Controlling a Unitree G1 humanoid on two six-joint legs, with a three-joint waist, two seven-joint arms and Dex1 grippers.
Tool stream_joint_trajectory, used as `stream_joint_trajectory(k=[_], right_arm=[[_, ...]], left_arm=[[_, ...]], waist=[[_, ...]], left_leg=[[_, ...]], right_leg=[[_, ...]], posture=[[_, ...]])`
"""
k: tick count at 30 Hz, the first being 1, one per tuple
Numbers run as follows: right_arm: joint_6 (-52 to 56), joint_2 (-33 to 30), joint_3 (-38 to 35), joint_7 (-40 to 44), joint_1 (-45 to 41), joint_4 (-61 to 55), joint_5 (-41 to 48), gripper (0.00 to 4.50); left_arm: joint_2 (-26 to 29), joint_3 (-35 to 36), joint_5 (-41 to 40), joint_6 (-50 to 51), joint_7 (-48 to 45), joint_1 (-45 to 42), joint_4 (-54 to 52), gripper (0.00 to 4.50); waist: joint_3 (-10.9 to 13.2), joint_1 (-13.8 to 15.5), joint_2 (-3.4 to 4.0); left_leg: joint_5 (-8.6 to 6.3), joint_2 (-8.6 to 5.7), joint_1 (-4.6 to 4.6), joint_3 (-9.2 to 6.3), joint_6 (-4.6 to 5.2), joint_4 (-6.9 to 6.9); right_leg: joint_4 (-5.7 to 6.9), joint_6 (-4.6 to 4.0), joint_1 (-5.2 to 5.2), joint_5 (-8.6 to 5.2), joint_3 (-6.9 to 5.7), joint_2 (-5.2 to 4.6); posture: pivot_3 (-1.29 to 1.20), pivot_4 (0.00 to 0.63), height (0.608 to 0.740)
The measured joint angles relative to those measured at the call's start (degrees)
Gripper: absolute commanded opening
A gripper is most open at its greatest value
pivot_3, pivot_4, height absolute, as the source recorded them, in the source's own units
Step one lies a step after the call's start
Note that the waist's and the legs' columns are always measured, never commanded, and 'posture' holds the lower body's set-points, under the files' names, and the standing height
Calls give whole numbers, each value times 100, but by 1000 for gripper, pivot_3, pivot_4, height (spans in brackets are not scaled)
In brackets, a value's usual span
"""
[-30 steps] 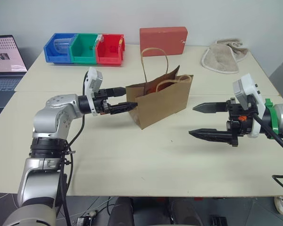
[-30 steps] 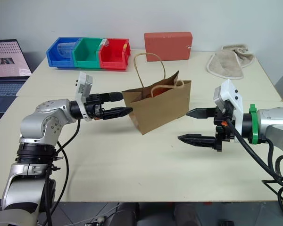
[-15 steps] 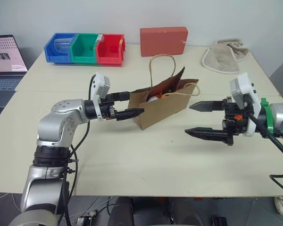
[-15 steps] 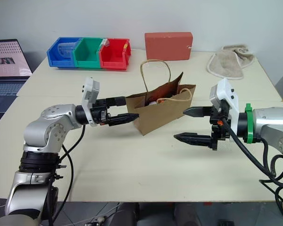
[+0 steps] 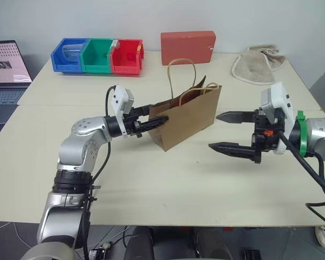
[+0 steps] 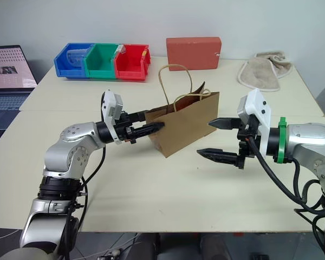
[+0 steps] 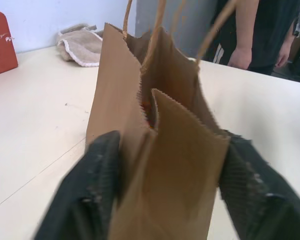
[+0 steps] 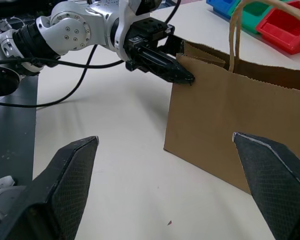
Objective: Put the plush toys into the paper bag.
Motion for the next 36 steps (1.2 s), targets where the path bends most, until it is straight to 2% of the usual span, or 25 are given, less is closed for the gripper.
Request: stream_joint_trajectory(k=[5,10,15,20,26,30,36], right_arm=[[-131,0,7,-52,77,-115,-99,4500],[-276,-27,9,-124,333,-202,-275,4500],[-650,-49,-112,-172,659,-371,-549,4500],[-773,-491,-1287,50,1559,-504,-567,4500],[-220,-959,-2959,558,2633,-720,-2,4500],[-104,-962,-3403,531,3006,-958,36,4500],[-134,-927,-3321,329,3103,-1168,60,4500]], left_arm=[[-265,-18,146,-351,239,-1,287,18],[-464,-27,291,-732,368,-60,591,18],[-413,-24,258,-740,160,-223,825,18],[248,-98,-257,109,-1146,-463,802,18],[340,-614,-316,333,-2204,-820,883,18],[211,-832,-19,-151,-2438,-1104,1323,18],[-90,-848,216,-824,-2382,-1173,1885,18]], waist=[[-1,14,-1],[-1,28,-1],[-1,25,-1],[-1,20,0],[-1,86,-1],[-2,79,-1],[-2,74,-2]], left_leg=[[0,0,0,-1,0,3],[0,-1,1,-2,0,6],[0,-2,1,-2,0,9],[0,-2,1,-5,0,4],[0,-2,5,-7,1,8],[1,-2,17,3,2,9],[2,-2,28,6,3,11]], right_leg=[[1,0,2,0,0,0],[3,0,4,0,0,0],[7,1,4,0,0,1],[7,0,5,0,-4,1],[6,0,13,0,-7,2],[5,1,19,-1,4,2],[4,2,29,-1,10,3]], posture=[[0,150,740],[0,150,740],[0,150,740],[0,150,740],[0,150,740],[0,150,740],[0,150,740]])
